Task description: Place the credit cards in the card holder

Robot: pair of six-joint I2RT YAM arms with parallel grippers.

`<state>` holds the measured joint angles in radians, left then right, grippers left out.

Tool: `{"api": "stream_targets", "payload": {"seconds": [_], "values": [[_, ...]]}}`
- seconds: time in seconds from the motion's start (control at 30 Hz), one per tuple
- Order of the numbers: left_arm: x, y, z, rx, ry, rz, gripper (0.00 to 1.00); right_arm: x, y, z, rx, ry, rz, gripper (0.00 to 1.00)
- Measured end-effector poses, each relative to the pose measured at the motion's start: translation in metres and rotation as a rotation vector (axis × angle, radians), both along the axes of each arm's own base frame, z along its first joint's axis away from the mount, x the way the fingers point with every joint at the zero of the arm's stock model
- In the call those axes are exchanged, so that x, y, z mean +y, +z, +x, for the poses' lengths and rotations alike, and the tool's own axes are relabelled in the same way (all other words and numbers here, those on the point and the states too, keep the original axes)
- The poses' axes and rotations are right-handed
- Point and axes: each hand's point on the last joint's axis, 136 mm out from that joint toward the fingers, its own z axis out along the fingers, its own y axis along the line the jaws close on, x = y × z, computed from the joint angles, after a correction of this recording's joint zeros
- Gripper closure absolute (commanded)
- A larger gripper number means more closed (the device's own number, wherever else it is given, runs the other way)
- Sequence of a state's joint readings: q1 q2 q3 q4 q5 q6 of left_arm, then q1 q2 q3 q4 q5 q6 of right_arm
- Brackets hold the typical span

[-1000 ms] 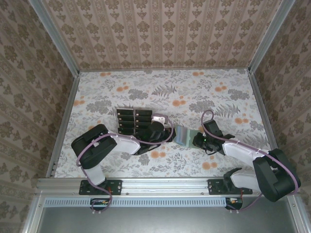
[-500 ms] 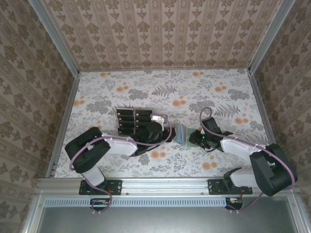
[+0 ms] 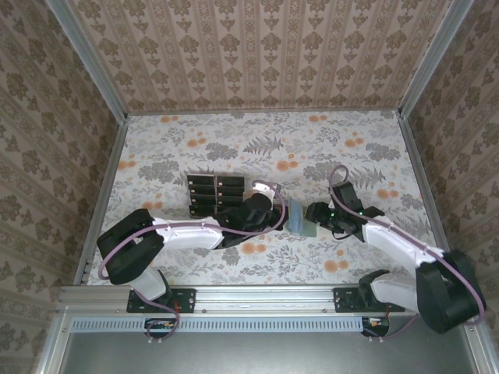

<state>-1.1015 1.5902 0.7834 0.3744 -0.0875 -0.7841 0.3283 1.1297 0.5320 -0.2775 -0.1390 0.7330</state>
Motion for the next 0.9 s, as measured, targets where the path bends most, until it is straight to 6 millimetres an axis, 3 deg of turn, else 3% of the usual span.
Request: {"api": "stream_targets", "payload": {"seconds": [0.13,0.23,0.37,0.6,0.9], "values": [[0.01,-0.013,0.0,0.01,0.02,0.067,1.0,-0.005,0.022,-0.002,-0.06,-0.014,0.015,0.41],[0.017,-0.016,-0.002,0.018,0.03,0.106,1.0,-0.001,0.025,-0.004,-0.064,0.0,0.035,0.41],[0.019,-0.008,-0.005,0.013,0.028,0.131,1.0,0.012,0.025,-0.009,-0.05,0.046,0.063,0.42],[-0.003,0.017,-0.008,-0.015,0.002,0.123,1.0,0.041,0.021,-0.018,-0.016,0.135,0.085,0.48],[-0.001,-0.011,-0.009,0.019,-0.002,0.198,1.0,0.05,0.016,-0.02,0.006,0.144,0.098,0.39]]}}
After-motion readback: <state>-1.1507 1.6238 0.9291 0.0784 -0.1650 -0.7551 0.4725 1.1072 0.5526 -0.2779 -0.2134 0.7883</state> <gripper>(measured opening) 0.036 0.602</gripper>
